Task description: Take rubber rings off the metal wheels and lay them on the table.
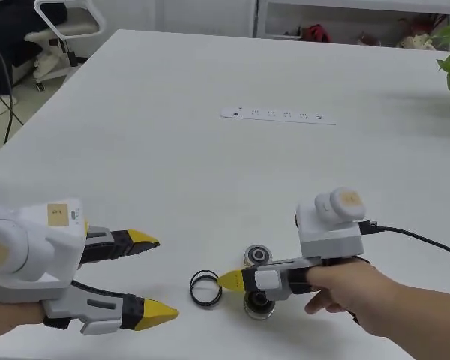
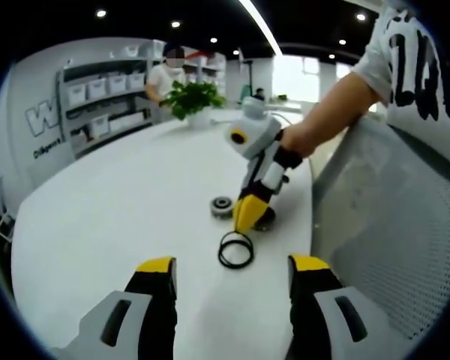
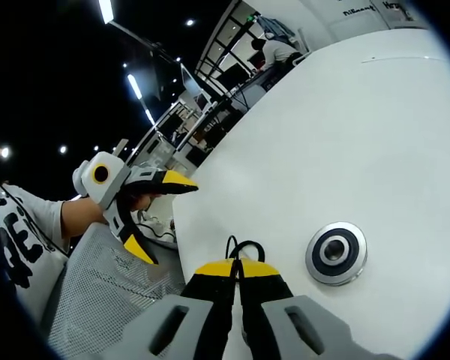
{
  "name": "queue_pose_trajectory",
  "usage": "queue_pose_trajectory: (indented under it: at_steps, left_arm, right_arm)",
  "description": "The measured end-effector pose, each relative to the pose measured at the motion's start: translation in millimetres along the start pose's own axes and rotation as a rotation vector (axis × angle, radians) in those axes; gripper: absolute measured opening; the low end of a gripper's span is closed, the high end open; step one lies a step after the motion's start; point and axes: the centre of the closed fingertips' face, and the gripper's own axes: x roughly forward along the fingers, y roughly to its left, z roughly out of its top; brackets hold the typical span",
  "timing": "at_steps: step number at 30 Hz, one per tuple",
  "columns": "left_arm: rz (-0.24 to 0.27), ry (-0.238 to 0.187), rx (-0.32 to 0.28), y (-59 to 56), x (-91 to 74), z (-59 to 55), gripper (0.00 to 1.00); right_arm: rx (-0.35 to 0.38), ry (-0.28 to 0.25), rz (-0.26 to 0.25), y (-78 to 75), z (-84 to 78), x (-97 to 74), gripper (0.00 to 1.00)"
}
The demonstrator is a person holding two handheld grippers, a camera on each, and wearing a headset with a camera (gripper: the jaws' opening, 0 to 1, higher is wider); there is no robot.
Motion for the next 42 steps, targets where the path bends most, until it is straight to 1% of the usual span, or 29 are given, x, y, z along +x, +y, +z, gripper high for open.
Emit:
queue_pose_trajectory:
  at_steps: [13,26,30,42]
  left_arm:
    - [-0.005,0.005,-0.001,-1.8,0.1,-1.4,0.61]
    - [-0.009,0.008,-0.002,-1.4,0.6,-1.9,0.61]
    - [-0.012,0.010,-0.002,-2.1,0.9,-2.1,0.61]
    - [-0.016,0.019,0.000,-1.2,1.8,-5.0,0.61]
  right_arm:
    - [-0.010,0.002,-0.012,-1.6,-0.5,-0.2,0.00]
    - [-0.031,0.012,-0.024,-3.8,-1.9,0.6,0.05]
    - [-0.061,0.021,-0.033,-3.7,-2.8,1.0,0.08]
    - [-0.188,0.068,-0.050,-0.3,-8.0,4.6,0.17]
